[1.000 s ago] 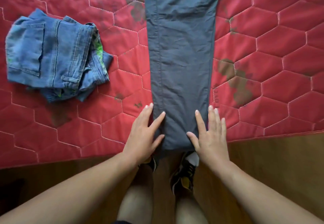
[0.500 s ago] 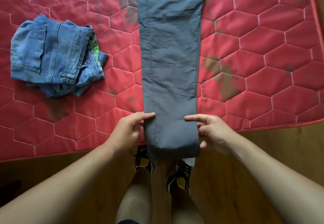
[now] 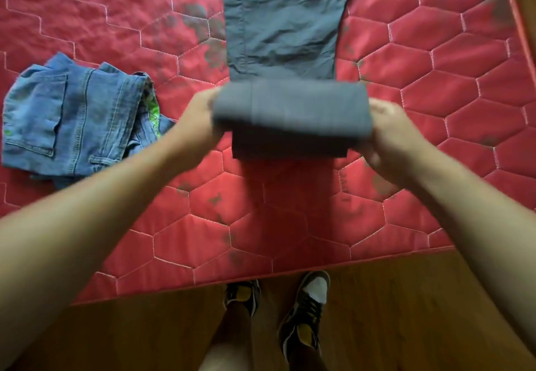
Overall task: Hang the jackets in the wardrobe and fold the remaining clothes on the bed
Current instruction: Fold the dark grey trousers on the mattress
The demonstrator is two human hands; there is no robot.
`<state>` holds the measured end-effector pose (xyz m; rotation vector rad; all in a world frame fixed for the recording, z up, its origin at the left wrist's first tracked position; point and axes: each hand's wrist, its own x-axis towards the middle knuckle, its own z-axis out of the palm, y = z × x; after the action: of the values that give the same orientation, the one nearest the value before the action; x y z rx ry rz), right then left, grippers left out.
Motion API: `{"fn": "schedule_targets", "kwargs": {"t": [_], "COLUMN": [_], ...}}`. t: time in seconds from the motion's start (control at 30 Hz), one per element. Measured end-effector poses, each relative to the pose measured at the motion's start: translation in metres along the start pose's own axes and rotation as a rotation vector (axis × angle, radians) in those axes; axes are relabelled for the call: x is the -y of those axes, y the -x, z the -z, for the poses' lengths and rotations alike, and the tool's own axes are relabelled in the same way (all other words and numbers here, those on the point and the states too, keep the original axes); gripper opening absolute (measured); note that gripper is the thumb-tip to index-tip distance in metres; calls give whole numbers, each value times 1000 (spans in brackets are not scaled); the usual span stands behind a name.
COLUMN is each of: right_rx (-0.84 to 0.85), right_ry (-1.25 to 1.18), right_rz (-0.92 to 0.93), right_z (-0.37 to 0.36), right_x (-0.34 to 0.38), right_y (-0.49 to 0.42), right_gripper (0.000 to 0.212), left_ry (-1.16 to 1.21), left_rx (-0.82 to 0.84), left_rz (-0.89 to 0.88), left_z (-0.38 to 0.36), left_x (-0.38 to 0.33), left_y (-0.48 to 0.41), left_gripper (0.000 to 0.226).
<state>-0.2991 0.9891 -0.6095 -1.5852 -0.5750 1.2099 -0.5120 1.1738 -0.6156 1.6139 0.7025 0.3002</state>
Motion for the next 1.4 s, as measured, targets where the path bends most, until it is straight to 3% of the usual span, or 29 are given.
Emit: {"fn": "schedule_targets", "kwargs": {"t": [0.07, 0.1, 0.17, 0.23, 0.37, 0.53, 0.6, 0.7, 0.8, 0.87, 0.97, 1.03, 1.07, 1.17, 1.27, 1.4], "right_rx": [21, 30, -3, -99, -163, 49, 85, 95, 104, 83, 17, -25, -58, -228, -323, -333], "right_ry": [-219, -235, -167, -39, 85, 240, 355, 588, 463, 307, 199, 204, 172, 126, 224, 348], "right_rz": [-333, -437, -533, -472, -332, -238, -216, -122, -113, -228, -456, -510, -501, -402, -325, -252], "right_z": [-4, -11, -24, -30, -26, -23, -24, -31, -37, -34, -29, -29, -31, -36, -37, -40], "right_x": [-6, -17, -48, -71, -85, -75, -71, -68, -71, -85, -106, -112, -112, -104, -93, -83], "right_y": [-44, -55, -61, -56, -33, 4, 8, 15, 32, 43, 54, 56, 54, 39, 14, -23], "right_gripper": [42, 50, 48, 35, 17, 23, 7, 39, 36, 16, 19, 11, 12, 19, 29, 19], "left_ry": [333, 368, 328, 342, 398, 380, 396, 374, 394, 361, 253, 219, 222, 255, 245, 182], "left_rx": [35, 48, 83, 77, 89, 78, 65, 60, 27, 16, 47, 1, -47, -215, -248, -253], "left_rz": [398, 541, 706, 763, 727, 658, 626, 584, 591, 674, 792, 752, 702, 574, 457, 413], "left_z": [2, -1, -9, -18, -26, -34, -38, -42, -46, -52, -63, -67, -68, -64, -58, -49], "left_x": [12, 23, 51, 72, 85, 79, 76, 71, 74, 80, 90, 87, 84, 76, 70, 65], "left_y": [-36, -42, -35, -17, 15, 49, 56, 67, 81, 95, 115, 116, 111, 86, 53, 18], "left_gripper": [17, 20, 17, 6, 21, 34, 31, 24, 21, 17, 11, 5, 1, 22, 36, 24]}}
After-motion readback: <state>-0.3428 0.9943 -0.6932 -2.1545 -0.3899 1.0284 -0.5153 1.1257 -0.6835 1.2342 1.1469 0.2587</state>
